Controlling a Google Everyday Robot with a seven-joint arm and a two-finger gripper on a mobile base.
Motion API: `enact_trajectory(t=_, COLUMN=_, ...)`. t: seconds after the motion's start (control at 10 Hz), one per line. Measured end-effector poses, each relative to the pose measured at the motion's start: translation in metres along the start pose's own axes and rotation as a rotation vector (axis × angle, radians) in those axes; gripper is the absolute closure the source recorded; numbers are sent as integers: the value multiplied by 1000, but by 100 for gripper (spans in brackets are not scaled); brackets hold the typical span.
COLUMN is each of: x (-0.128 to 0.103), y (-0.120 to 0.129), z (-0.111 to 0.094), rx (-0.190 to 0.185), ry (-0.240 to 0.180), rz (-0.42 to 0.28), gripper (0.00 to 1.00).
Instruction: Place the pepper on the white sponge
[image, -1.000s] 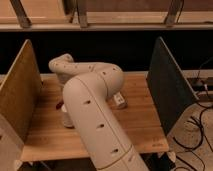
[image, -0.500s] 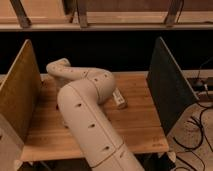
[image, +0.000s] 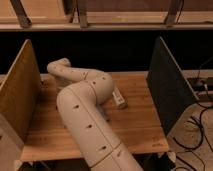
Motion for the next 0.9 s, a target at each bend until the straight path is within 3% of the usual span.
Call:
enact_trajectory(t=0.4, x=2, y=-2, z=-1, rx=5, ry=6, rz=17, gripper=95)
enact_trajectory(t=0.6, x=3, y=-4, z=-4, rx=16, ry=12, rz=19, gripper=100)
enact_trajectory(t=0.9, x=9, y=-26, z=-43, rx=112, ry=37, rz=17, gripper=100)
